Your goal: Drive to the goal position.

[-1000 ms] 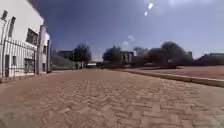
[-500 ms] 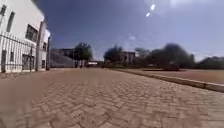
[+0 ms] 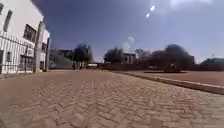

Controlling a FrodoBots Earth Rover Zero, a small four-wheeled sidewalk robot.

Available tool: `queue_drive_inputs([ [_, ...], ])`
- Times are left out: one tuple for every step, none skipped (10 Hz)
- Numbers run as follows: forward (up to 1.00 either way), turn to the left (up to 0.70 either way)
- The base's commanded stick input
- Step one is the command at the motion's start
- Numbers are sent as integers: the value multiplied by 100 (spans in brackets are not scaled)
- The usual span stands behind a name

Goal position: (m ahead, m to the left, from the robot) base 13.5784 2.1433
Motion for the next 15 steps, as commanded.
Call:
queue_drive_inputs([
  [100,0],
  [100,0],
  [100,0],
  [100,15],
  [100,34],
  [100,40],
  [100,40],
  [100,34],
  [100,18],
  [100,2],
  [100,0],
  [100,0],
  [100,0],
  [100,0],
  [100,0],
])
